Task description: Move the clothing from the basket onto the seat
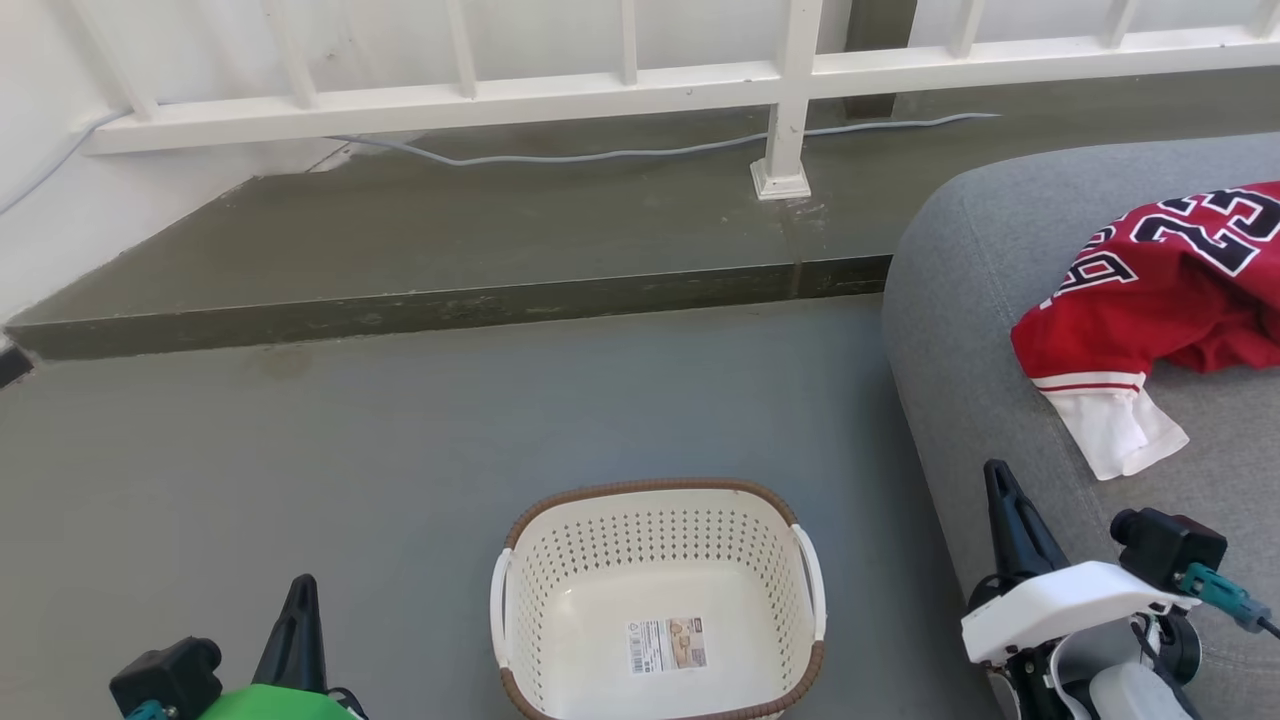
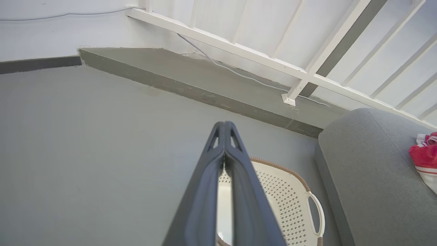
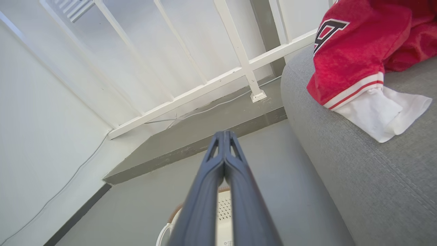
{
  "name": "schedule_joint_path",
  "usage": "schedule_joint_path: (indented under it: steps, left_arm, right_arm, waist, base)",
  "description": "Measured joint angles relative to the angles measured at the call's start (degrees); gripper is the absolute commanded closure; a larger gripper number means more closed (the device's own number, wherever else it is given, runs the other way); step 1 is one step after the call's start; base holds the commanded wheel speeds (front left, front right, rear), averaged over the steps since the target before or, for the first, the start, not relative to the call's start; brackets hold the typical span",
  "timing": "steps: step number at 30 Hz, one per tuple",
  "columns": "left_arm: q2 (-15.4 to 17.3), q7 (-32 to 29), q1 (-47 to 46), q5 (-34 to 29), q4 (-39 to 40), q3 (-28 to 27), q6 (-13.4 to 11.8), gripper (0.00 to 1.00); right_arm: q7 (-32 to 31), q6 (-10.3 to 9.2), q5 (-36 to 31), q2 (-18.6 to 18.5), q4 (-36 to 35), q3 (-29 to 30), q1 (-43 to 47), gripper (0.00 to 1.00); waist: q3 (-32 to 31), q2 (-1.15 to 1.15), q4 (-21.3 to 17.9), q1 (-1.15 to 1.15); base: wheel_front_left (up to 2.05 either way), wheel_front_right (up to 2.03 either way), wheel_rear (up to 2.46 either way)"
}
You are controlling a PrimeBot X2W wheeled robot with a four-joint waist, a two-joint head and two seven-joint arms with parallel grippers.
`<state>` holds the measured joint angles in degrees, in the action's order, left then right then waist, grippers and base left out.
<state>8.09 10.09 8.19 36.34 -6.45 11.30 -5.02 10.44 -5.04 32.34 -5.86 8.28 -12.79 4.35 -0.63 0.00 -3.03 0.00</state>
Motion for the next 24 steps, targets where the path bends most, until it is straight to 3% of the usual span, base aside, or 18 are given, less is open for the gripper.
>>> schedule_joint_path:
  steps: [24]
  left_arm:
    - [-1.15,-4.30,-2.11,16.93,-2.08,-3.79,3.07,1.00]
  right_arm:
    - [-4.21,2.96,18.17,0.13,1.07,4.86,-0.92,1.00]
  waist:
    - [0.27,0.00,0.90,0.00]
  base:
    - [0.00,0.00,0.00]
